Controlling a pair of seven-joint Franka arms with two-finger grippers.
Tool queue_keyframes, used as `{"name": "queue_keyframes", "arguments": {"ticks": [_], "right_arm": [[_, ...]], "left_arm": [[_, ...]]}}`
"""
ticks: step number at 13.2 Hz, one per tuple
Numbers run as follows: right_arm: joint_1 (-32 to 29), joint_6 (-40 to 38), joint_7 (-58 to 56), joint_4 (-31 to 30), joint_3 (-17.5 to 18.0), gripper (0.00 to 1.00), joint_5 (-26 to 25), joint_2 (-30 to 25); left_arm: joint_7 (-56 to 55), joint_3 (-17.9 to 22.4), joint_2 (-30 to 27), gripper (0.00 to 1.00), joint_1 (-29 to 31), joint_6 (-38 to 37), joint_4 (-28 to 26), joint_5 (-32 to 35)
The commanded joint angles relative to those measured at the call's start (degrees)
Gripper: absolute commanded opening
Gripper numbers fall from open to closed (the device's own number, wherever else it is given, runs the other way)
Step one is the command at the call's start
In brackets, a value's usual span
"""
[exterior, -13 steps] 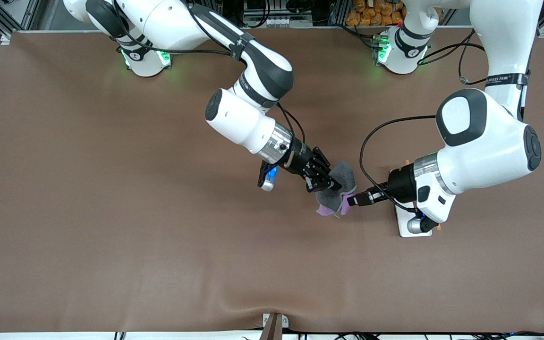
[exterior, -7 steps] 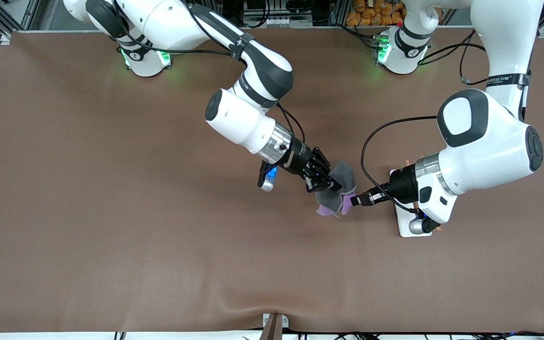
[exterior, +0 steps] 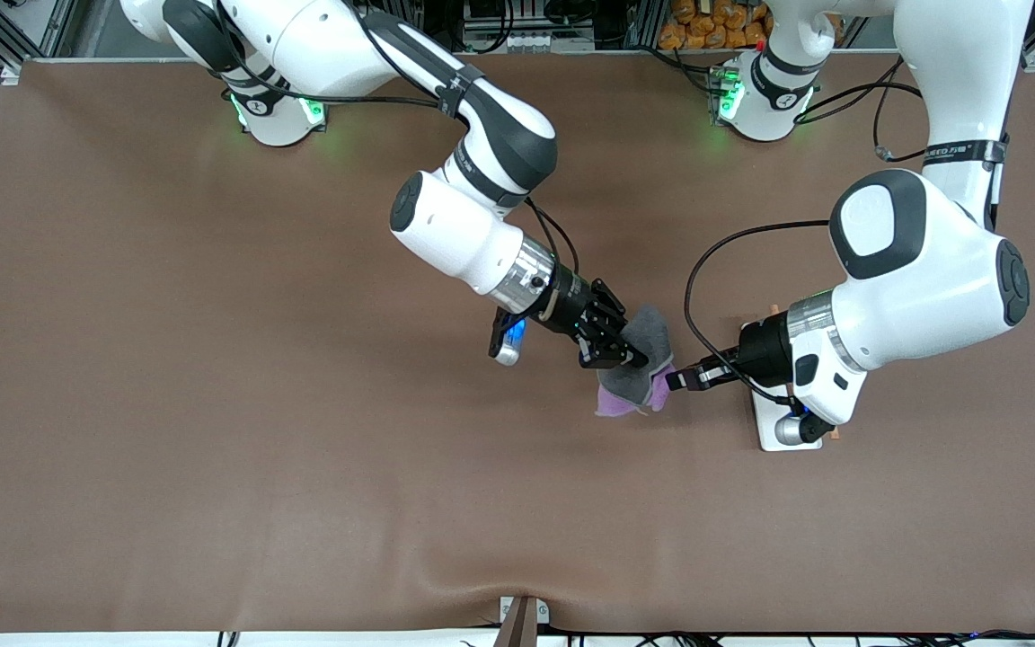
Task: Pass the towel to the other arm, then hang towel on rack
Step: 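Open the right gripper and withdraw while the left gripper carries the towel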
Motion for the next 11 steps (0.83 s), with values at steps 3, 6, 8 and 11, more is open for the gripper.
{"name": "queue_keyframes", "arguments": {"ticks": [3, 6, 8, 11], "right_arm": [[-0.3, -0.1, -0.2, -0.6, -0.7, 1.0, -0.2, -0.4], [-1.2, -0.3, -0.4, -2.0, -0.7, 1.0, -4.9, -0.5], [-2.3, -3.7, -0.4, -2.3, -0.7, 1.0, -14.1, -0.5], [-4.0, -13.2, -0.6, -1.9, -0.5, 1.0, -29.7, -1.0]], "left_arm": [[0.1, 0.6, -1.8, 0.0, 0.9, -4.4, 0.9, 2.6], [0.7, 0.3, -3.8, 0.0, 0.8, -8.4, 1.0, 13.2], [3.6, 0.0, -4.4, 0.0, 0.7, -11.3, 1.0, 20.3], [12.8, 0.6, -4.9, 0.0, 1.0, -13.9, 0.9, 26.3]]}}
